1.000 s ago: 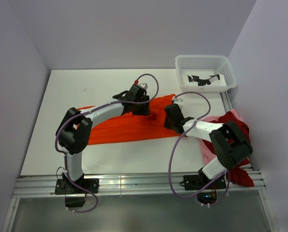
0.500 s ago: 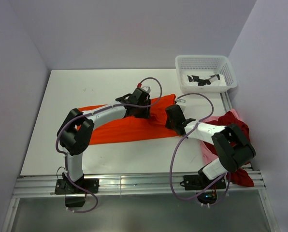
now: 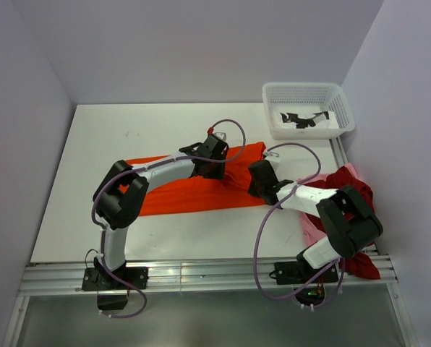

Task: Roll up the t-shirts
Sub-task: Fold the tshirt

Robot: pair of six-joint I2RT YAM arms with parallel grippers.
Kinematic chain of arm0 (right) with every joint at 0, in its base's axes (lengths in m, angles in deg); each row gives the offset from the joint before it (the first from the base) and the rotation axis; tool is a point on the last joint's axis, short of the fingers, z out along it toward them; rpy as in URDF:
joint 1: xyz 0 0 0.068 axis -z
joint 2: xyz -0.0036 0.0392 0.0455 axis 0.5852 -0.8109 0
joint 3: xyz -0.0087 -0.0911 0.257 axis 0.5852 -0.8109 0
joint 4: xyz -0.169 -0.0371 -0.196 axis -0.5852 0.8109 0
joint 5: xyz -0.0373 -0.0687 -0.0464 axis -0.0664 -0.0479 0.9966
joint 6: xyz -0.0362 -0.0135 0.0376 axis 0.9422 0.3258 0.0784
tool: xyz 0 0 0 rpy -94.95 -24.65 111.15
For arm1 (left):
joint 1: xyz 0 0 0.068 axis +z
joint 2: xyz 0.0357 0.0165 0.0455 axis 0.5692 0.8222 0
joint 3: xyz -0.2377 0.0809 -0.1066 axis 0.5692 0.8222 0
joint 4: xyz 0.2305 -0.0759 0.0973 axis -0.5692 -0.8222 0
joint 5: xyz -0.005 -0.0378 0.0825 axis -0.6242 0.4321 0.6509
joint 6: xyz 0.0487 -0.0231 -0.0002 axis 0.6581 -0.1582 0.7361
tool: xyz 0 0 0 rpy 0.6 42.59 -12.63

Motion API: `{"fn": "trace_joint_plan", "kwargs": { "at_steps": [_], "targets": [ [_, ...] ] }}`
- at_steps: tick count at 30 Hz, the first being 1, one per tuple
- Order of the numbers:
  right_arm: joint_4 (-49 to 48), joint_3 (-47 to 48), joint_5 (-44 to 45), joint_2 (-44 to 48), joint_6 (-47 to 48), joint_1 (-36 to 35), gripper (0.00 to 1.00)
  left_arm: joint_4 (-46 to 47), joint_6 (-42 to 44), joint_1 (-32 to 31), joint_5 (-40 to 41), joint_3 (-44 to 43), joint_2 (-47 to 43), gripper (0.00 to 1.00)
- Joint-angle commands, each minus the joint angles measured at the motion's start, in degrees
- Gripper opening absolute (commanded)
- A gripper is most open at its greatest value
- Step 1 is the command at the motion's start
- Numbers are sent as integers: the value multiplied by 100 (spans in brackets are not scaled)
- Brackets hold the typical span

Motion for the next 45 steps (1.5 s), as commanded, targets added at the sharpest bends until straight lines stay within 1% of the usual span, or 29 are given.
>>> {"fn": "trace_joint_plan", "kwargs": {
  "at_steps": [1, 4, 7, 10, 11, 13, 20, 21, 24, 25, 26, 27, 28, 29, 31, 32, 35, 37, 39, 42, 45],
  "targets": [
    [-61, -22, 157, 231, -97, -19, 8, 29, -115, -11, 116, -293, 103, 41],
    [-52, -31, 175, 248, -115, -19, 8, 99, -150, -11, 46, -337, 147, 41],
    [-9, -30, 219, 239, -167, -2, 8, 170, -168, -11, -77, -363, 182, 39],
    [88, 5, 306, 222, -229, 16, 5, 117, -185, -11, -51, -355, 226, 23],
    [88, 13, 333, 213, -290, 33, 5, 100, -203, -11, 45, -320, 243, 11],
    [201, 14, 360, 204, -343, 51, 4, 91, -229, -11, 90, -241, 226, 1],
    [361, 84, 465, 116, -466, 86, 3, 380, -300, 6, -103, 321, -99, 0],
    [361, 84, 456, 116, -457, 86, 3, 389, -300, 15, -112, 374, -152, 1],
    [352, 66, 448, 142, -484, 86, 6, 372, -291, 15, -121, 445, -231, 13],
    [343, 49, 448, 143, -510, 86, 9, 363, -291, 24, -173, 454, -240, 18],
    [334, 31, 439, 151, -519, 95, 11, 415, -291, 41, -252, 489, -266, 27],
    [326, 31, 404, 169, -519, 113, 14, 451, -317, 76, -349, 524, -292, 31],
    [326, 31, 386, 186, -510, 130, 16, 521, -335, 120, -471, 559, -362, 34],
    [326, 31, 386, 204, -510, 139, 17, 678, -352, 260, -803, 655, -406, 39],
    [369, 57, 377, 283, -493, 183, 18, 855, -405, 436, -1191, 752, -555, 43],
    [387, 66, 377, 318, -484, 192, 18, 907, -405, 585, -1428, 788, -609, 46],
    [484, 127, 360, 423, -457, 253, 19, 803, -327, 753, -1545, 657, -793, 49],
    [510, 154, 325, 520, -440, 262, 24, 697, -247, 823, -1615, 612, -994, 49],
    [510, 145, 228, 687, -414, 288, 28, 732, -256, 1051, -1955, 665, -1144, 50],
    [545, 171, 105, 915, -387, 297, 41, 864, -317, 1543, -2308, 832, -1356, 51],
    [791, 294, -26, 1074, -422, 289, 43, 697, -387, 2000, -2143, 902, -1374, 49]
  ]
}}
